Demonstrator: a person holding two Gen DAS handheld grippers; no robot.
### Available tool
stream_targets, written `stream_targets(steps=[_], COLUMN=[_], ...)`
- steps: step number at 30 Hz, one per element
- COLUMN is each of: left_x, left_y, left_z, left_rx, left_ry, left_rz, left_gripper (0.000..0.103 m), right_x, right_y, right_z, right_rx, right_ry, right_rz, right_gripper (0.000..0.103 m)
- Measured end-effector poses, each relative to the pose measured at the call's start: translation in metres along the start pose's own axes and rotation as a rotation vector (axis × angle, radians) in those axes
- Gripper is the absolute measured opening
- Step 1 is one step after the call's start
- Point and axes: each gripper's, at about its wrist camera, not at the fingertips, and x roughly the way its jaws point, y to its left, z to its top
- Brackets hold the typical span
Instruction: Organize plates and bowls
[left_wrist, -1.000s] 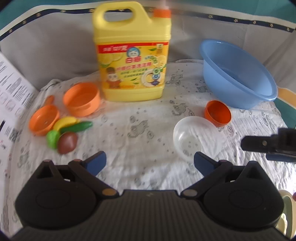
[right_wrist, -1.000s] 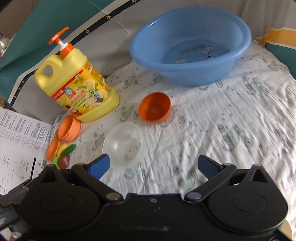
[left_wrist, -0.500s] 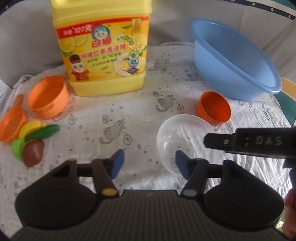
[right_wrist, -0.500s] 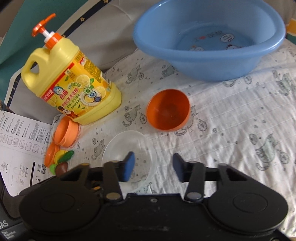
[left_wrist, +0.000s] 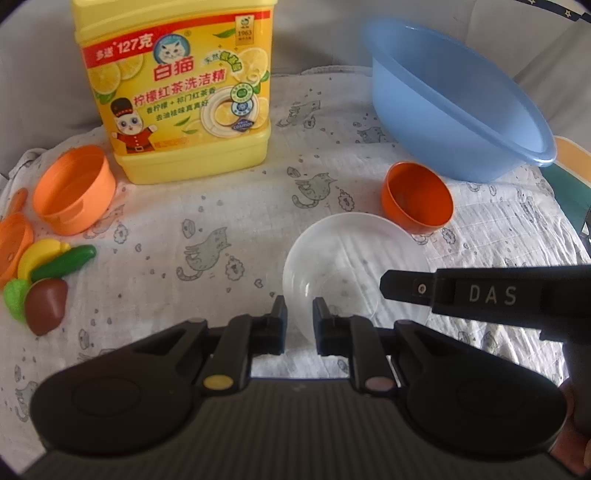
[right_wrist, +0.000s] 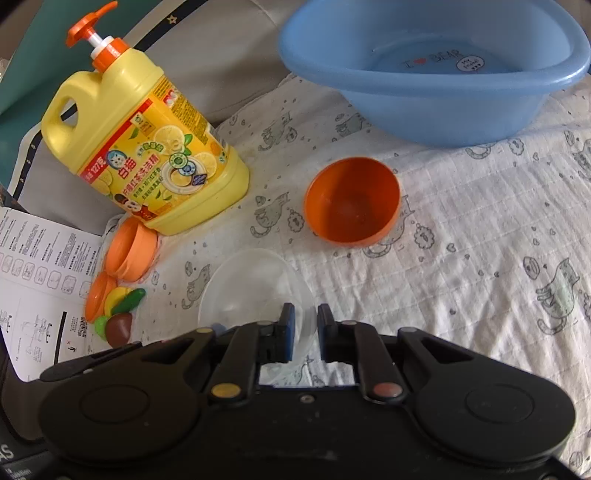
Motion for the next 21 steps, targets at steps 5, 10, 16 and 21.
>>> stream_targets(steps=[5,10,16,21], left_x=[-0.013,-0.033,-0.059,-0.086], left_y=[0.000,0.003,0.005,0.005], left_z=[-0.004,-0.012,-0.031,-0.046], left_rx=[-0.009,-0.027,-0.042,-0.049], left_ry=[-0.008,-0.015,-0.018,-0.027], left_rz=[0.002,0.005,0.008,0.012], left_gripper=[0.014,0.014,0.014,0.014], right_x=[-0.009,-0.021,-0.040,-0.061], right_y=[0.004,0.013,0.024,0.032], right_z=[-0.005,-0.014,-0.030,-0.046], right_rx=[-0.005,-0.020,-0.038,-0.055], right_ry=[0.005,0.009,0.019,0.022], right_rz=[0.007,0.018,0.029,0.036], right_gripper=[0.013,0.013,0.013,0.013])
